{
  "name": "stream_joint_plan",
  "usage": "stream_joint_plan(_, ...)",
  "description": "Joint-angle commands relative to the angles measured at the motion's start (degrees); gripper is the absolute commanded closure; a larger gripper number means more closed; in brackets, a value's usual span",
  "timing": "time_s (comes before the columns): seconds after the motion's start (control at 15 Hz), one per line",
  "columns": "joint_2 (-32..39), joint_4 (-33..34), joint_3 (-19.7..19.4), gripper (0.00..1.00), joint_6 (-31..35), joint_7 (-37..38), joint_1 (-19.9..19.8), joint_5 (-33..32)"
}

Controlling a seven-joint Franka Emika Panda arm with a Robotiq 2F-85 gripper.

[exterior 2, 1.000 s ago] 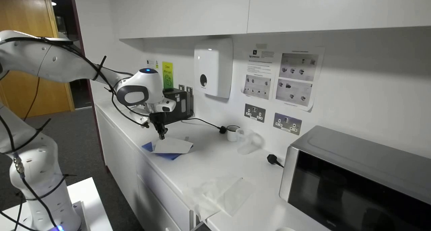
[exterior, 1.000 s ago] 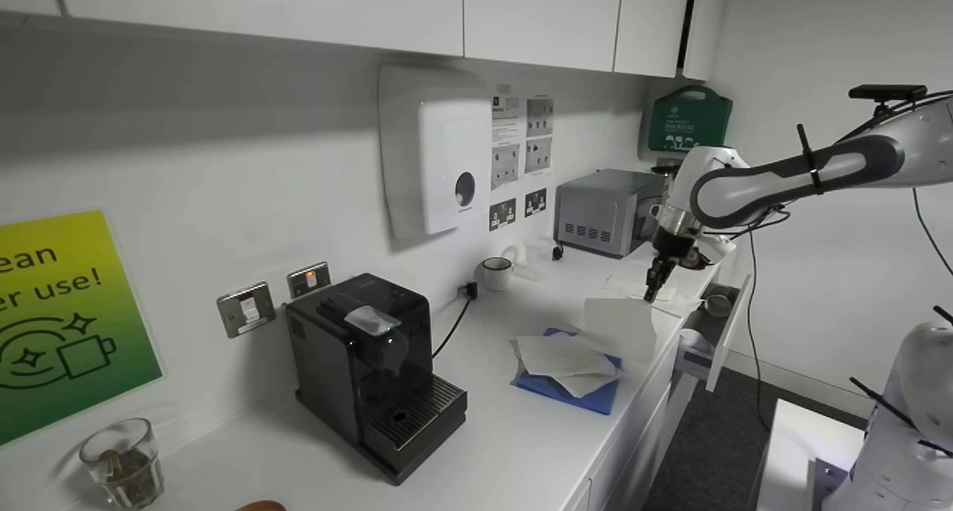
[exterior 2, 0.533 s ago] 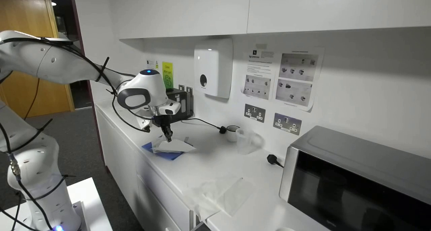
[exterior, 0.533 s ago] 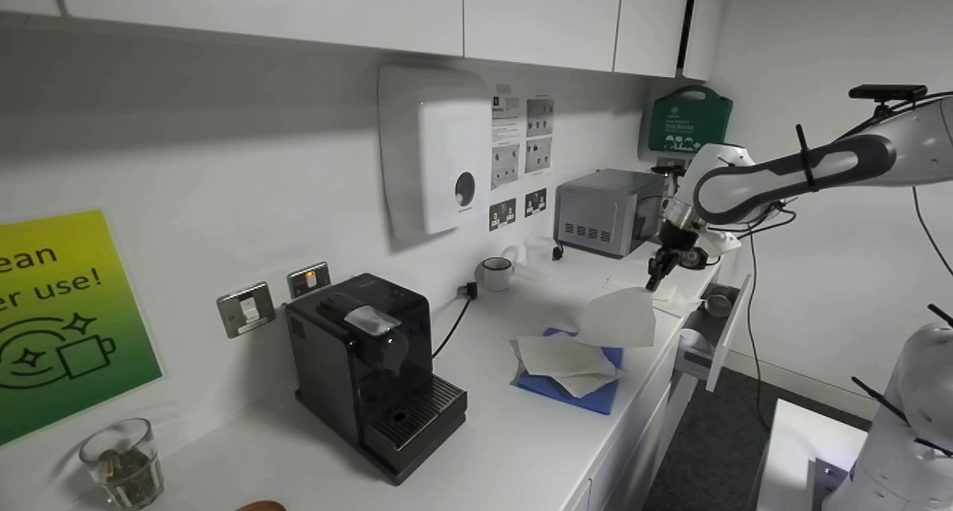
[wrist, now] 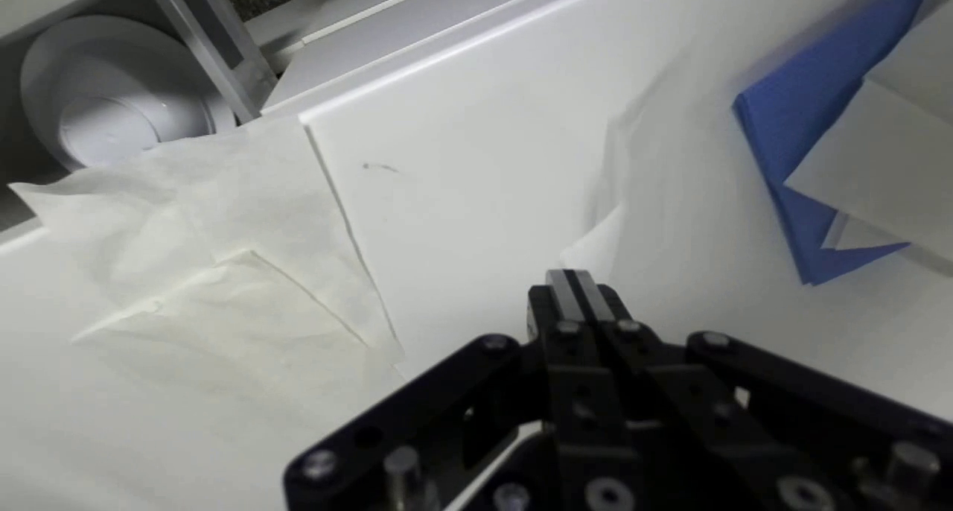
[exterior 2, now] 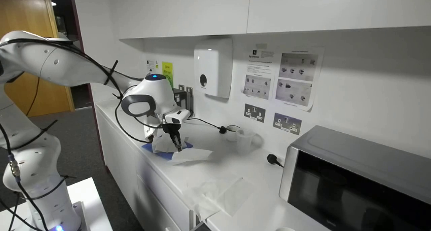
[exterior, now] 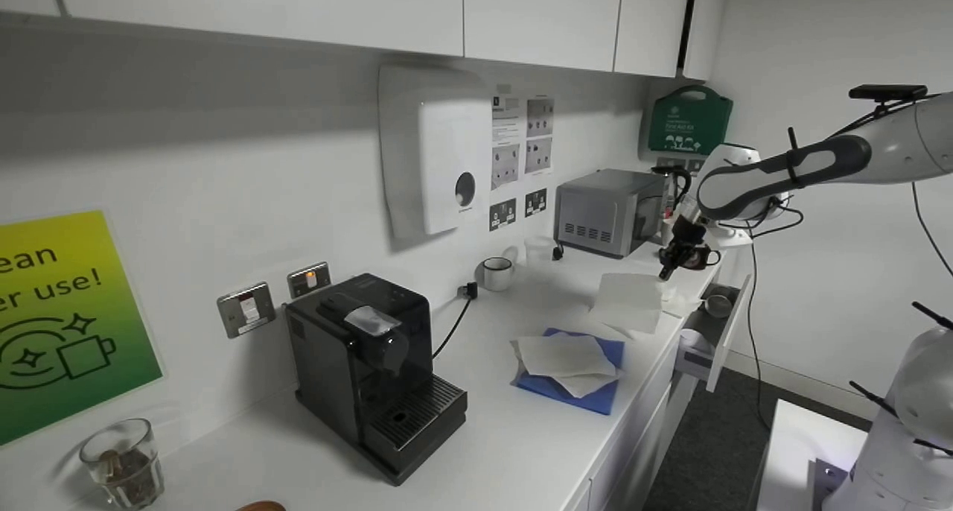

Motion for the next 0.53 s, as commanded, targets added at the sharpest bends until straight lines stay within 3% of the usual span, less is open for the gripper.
stream_joint_plan(0.0, 0.3, 2.8, -1.2, 1.00, 0.6, 3.5, -3.0, -2.4)
stream_joint_plan(0.47, 0.1, 6.0, -4.1, 1.00, 0.0, 6.2, -6.6, -2.3)
